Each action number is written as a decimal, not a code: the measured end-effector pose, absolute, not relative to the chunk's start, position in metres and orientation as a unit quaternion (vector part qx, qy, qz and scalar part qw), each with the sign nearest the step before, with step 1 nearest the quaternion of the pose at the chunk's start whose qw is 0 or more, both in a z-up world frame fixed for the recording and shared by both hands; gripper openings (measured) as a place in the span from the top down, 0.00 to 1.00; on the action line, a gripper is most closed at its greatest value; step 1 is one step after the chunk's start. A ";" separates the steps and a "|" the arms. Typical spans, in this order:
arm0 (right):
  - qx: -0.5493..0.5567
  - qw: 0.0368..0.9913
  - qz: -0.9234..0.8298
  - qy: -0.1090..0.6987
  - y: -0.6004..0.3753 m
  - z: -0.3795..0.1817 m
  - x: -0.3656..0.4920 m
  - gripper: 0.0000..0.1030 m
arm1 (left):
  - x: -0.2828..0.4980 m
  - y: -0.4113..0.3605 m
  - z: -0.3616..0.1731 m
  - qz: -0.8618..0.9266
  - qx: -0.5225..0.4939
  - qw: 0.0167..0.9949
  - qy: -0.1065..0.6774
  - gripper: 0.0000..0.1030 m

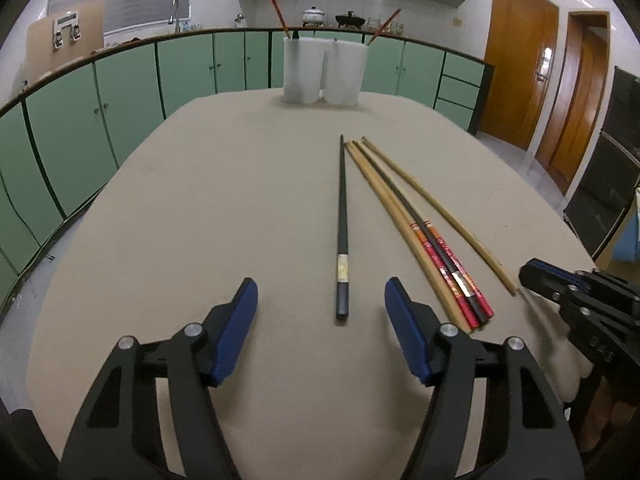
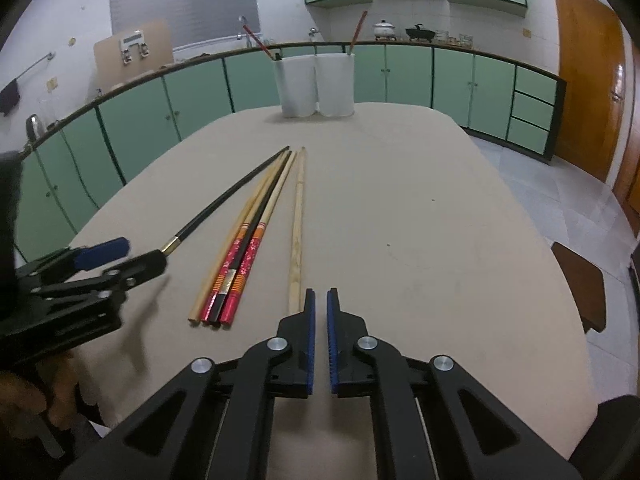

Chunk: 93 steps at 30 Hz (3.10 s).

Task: Organize utensils
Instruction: 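Grasp the black chopstick with the left tool while the right tool grasps a plain wooden chopstick, then carry the black chopstick with the left tool while the right tool carries the wooden chopstick toward the holder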

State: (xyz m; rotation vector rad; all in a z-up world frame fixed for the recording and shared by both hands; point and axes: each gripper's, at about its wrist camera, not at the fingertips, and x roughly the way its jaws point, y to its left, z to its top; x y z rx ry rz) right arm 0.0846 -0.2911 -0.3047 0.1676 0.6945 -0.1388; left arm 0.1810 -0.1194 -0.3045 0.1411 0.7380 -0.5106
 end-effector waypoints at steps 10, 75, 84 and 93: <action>0.065 0.940 -0.048 0.330 -0.283 -0.304 0.080 0.86 | 0.175 -0.122 -0.306 -0.247 0.071 0.904 0.342 0.83; 0.032 0.940 0.015 0.338 -0.323 -0.094 0.142 0.93 | 0.199 -0.122 -0.104 -0.301 0.039 0.905 0.299 0.94; 0.021 0.923 0.035 0.382 -0.332 -0.066 0.170 0.93 | 0.228 -0.128 -0.074 -0.319 0.054 0.896 0.303 0.94; 0.006 0.923 0.039 0.384 -0.339 -0.025 0.184 0.93 | 0.245 -0.135 -0.038 -0.315 0.063 0.907 0.272 0.94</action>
